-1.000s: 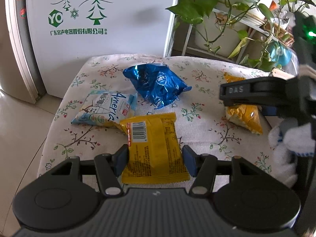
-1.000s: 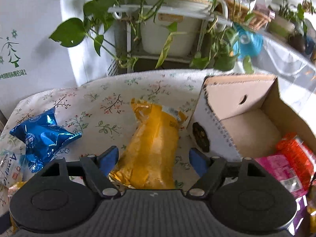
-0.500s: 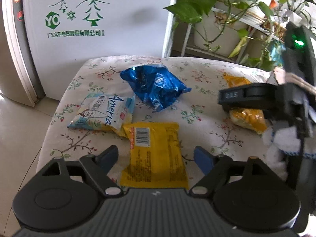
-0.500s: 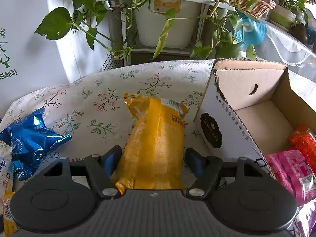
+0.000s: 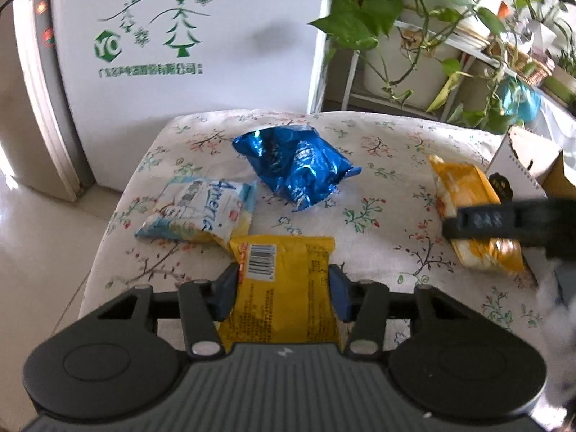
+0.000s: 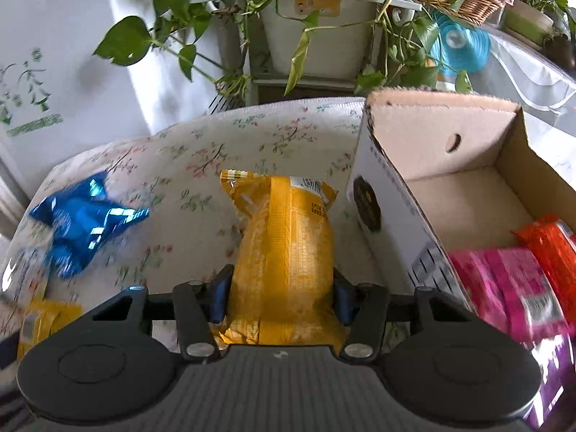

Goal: Organize snacks
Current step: 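Close the right tool on the orange-yellow bag and lift it, then carry both bags over the cardboard box and open both tools to drop them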

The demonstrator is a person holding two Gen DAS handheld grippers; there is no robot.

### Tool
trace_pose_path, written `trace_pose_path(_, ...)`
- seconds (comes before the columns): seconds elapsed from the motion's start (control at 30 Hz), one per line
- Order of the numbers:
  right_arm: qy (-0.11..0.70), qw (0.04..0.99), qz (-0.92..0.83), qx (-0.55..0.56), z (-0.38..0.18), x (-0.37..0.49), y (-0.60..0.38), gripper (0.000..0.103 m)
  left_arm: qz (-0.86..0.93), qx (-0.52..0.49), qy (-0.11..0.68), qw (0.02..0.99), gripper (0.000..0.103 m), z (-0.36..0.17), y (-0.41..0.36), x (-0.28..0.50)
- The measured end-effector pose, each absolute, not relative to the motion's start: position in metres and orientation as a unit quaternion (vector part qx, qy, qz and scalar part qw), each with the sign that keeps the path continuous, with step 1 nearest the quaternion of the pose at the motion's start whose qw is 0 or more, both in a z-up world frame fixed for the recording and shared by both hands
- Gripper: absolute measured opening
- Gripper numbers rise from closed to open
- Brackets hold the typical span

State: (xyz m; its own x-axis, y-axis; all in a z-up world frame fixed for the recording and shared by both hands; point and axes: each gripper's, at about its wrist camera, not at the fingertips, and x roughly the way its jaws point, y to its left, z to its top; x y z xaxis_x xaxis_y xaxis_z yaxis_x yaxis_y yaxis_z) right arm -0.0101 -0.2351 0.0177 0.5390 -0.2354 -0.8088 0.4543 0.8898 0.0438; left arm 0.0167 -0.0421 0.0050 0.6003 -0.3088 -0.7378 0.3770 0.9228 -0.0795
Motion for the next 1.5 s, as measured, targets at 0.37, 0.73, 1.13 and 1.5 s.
trace_pose_path(0.37,0.451,0.876,-0.134,0.109,0.032,-0.07,-0.199,0.06,-0.185,0.012,0.417,0.89,0.05,0.009,-0.03,-0.021)
trace_pose_path(0.73,0.443,0.882,-0.112,0.113,0.043,-0.106,-0.181,0.059,-0.172,-0.003,0.417,0.892,0.05,0.021,-0.02,-0.045)
trace_pose_path(1.13,0.421,0.895,-0.095,0.112,0.06,-0.128,-0.176,0.059,-0.156,0.005,0.405,0.901,0.05,0.038,-0.014,-0.069)
trace_pose_path(1.5,0.396,0.911,-0.085,0.084,0.079,-0.135,-0.172,0.059,-0.149,0.005,0.389,0.909,0.05,0.057,-0.013,-0.085)
